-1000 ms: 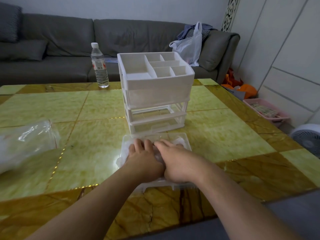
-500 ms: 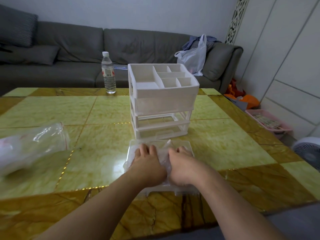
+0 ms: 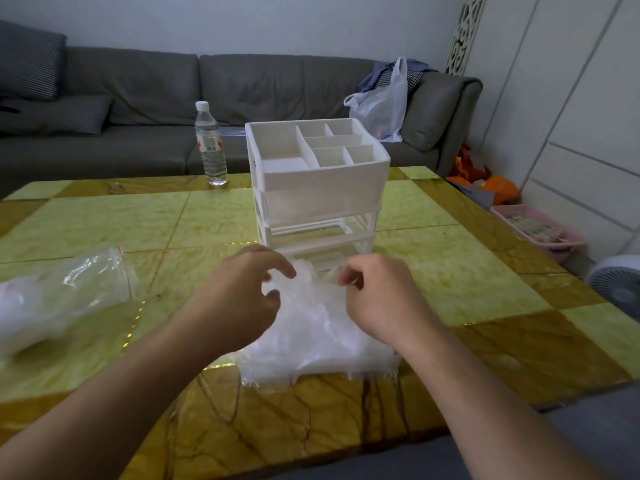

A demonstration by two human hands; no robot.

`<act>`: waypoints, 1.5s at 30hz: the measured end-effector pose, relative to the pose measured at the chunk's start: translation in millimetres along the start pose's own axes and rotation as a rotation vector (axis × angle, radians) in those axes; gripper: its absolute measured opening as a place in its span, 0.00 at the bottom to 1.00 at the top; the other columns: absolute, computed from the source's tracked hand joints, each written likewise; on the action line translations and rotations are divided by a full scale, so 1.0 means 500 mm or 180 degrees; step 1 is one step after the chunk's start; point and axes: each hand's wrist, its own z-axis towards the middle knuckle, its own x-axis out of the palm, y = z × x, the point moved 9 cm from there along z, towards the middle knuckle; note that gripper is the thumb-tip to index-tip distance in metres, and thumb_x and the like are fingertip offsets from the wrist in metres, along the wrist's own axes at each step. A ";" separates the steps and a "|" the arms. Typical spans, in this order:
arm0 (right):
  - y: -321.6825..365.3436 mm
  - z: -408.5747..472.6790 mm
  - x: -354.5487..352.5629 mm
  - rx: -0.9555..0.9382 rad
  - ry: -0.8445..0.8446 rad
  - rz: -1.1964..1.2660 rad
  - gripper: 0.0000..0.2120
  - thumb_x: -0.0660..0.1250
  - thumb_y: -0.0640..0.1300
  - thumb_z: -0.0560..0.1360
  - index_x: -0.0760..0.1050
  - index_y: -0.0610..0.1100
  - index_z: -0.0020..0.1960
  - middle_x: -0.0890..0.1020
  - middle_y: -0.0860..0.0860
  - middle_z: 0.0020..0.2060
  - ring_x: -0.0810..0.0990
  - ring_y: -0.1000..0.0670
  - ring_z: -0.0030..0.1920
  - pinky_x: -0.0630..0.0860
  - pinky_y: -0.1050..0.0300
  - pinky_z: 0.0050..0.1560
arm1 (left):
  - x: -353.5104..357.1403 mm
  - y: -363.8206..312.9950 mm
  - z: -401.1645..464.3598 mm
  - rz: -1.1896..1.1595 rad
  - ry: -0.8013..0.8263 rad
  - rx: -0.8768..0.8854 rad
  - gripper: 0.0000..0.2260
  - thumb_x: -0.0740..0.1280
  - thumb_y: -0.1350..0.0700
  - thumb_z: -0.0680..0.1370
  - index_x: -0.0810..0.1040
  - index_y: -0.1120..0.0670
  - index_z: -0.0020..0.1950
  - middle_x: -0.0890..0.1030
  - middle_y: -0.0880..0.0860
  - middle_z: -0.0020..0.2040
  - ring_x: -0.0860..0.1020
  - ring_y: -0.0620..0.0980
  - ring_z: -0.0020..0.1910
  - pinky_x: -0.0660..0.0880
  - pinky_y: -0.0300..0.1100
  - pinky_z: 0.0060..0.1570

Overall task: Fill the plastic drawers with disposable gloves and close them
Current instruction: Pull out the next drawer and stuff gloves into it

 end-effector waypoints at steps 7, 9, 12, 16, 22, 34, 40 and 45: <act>0.009 0.011 0.067 -0.0287 0.0608 -0.0155 0.18 0.68 0.49 0.82 0.76 0.52 0.71 0.82 0.54 0.62 0.82 0.50 0.61 0.77 0.57 0.53 | 0.052 -0.058 -0.014 0.0730 0.0145 0.0445 0.21 0.59 0.44 0.85 0.66 0.46 0.78 0.58 0.42 0.79 0.57 0.45 0.79 0.66 0.46 0.76; 0.007 0.017 0.096 -0.0325 0.0809 -0.0250 0.24 0.68 0.49 0.81 0.72 0.53 0.76 0.78 0.52 0.70 0.78 0.48 0.68 0.75 0.56 0.59 | 0.097 -0.044 -0.007 0.0717 0.0477 0.0322 0.27 0.56 0.40 0.85 0.58 0.48 0.82 0.53 0.44 0.82 0.53 0.46 0.81 0.64 0.46 0.76; 0.007 0.018 0.126 -0.0451 0.1007 -0.0519 0.25 0.70 0.51 0.78 0.72 0.53 0.75 0.76 0.53 0.70 0.74 0.48 0.71 0.75 0.55 0.63 | 0.150 -0.015 0.001 0.1051 0.0814 0.0278 0.32 0.58 0.39 0.83 0.52 0.51 0.82 0.48 0.50 0.83 0.49 0.52 0.82 0.60 0.49 0.78; -0.007 0.026 0.160 -0.0394 0.1330 -0.0985 0.28 0.67 0.58 0.75 0.70 0.56 0.73 0.73 0.55 0.70 0.69 0.46 0.72 0.74 0.45 0.71 | 0.188 0.009 0.013 0.1073 0.1125 0.0047 0.30 0.62 0.43 0.81 0.57 0.53 0.79 0.49 0.53 0.79 0.54 0.58 0.79 0.63 0.50 0.74; -0.022 0.019 0.193 -0.0340 0.1851 -0.1152 0.39 0.67 0.48 0.77 0.54 0.51 0.83 0.56 0.51 0.81 0.52 0.40 0.81 0.58 0.40 0.81 | 0.228 0.023 0.049 0.1037 0.1239 -0.0398 0.29 0.65 0.44 0.78 0.59 0.53 0.74 0.60 0.56 0.70 0.62 0.58 0.70 0.64 0.51 0.69; 0.009 0.017 0.129 -0.0450 0.1244 -0.0580 0.34 0.70 0.40 0.76 0.65 0.47 0.80 0.68 0.49 0.78 0.68 0.46 0.77 0.70 0.49 0.75 | 0.239 0.034 0.056 0.0738 0.1327 -0.0640 0.33 0.64 0.41 0.78 0.59 0.55 0.77 0.63 0.57 0.73 0.62 0.61 0.72 0.63 0.53 0.73; 0.001 0.013 0.034 -0.0392 0.0431 0.0131 0.21 0.67 0.38 0.80 0.80 0.53 0.69 0.82 0.56 0.65 0.80 0.55 0.64 0.76 0.62 0.62 | 0.113 -0.003 0.052 0.0001 0.0635 -0.0383 0.25 0.71 0.50 0.79 0.72 0.51 0.75 0.72 0.51 0.73 0.72 0.52 0.70 0.69 0.41 0.65; -0.045 0.017 -0.025 -0.0251 0.0263 0.0534 0.22 0.65 0.31 0.75 0.76 0.54 0.62 0.80 0.60 0.57 0.78 0.59 0.62 0.74 0.63 0.59 | -0.001 0.027 0.000 -0.1045 -0.0254 -0.0129 0.17 0.69 0.62 0.79 0.79 0.45 0.64 0.75 0.38 0.64 0.73 0.31 0.59 0.69 0.27 0.56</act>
